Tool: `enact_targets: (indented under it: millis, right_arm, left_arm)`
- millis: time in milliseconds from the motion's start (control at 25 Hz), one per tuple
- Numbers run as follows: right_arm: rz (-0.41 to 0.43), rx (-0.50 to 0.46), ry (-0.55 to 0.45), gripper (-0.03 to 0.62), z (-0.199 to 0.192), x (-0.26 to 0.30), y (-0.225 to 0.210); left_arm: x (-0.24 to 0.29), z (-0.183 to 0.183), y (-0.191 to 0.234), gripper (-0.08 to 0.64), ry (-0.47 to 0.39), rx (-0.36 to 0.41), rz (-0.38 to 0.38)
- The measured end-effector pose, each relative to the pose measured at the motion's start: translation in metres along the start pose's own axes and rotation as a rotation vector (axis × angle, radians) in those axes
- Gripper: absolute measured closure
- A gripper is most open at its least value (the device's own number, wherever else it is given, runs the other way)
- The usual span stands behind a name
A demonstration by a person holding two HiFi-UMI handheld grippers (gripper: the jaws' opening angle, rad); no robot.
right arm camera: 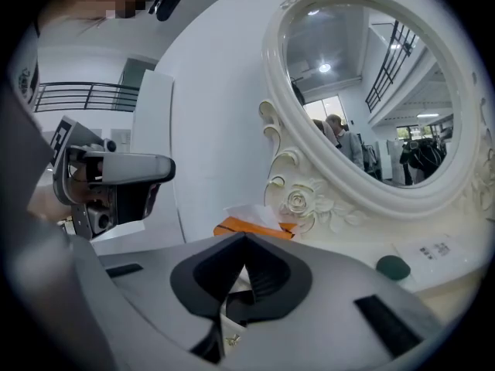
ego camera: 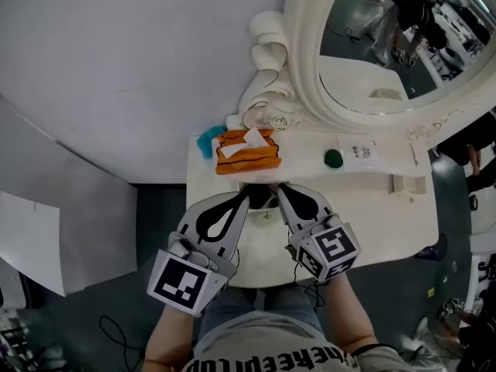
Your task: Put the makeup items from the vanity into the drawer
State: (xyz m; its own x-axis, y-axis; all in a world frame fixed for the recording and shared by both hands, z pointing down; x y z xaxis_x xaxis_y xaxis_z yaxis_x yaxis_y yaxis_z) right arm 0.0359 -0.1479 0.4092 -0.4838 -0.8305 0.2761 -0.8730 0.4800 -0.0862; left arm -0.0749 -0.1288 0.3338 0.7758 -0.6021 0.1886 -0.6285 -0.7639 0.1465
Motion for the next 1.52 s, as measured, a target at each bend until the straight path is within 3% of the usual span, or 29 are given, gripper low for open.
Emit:
enact_targets:
  millis: [840,1000,1200,1400,1520]
  right_arm:
    - [-0.088,0.009,-0.135,0.581,0.048,-0.087,-0.02]
    - [-0.11,0.002,-0.158,0.581,0.056,-0.104,-0.024]
    - [-0.145,0.003,-0.188,0.581,0.064,-0.122,-0.03]
    - [-0.163,0.003,-0.205,0.581,0.068,-0.135,-0.034]
    - [-0.173,0.003,-0.212,0.581,0.07,-0.141,-0.035]
  left_arm:
    - [0.041,0.017,-0.067,0.54,-0.025,0.046,-0.171]
    - [0.049,0.022,-0.079,0.54,-0.066,0.084,-0.206]
    - [0.058,0.025,-0.096,0.54,-0.025,0.066,-0.254]
    - [0.066,0.029,-0.107,0.54,-0.069,0.097,-0.288]
    - [0.069,0.028,-0.115,0.54,-0.041,0.088,-0.309]
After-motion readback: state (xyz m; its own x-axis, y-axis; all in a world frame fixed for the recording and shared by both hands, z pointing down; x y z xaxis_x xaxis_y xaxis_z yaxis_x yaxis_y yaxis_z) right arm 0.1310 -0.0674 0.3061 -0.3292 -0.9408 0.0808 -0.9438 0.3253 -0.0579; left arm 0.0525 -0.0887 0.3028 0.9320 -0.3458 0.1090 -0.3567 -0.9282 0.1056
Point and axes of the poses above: the fingertips, and each gripper's own axes: x forward along the fingers, y to its left, z out of its top, the point moved 3 cm from there along -x, backward along the fingers, and after that the axes turned 3 degrees about -x, right-handed, at the moved point
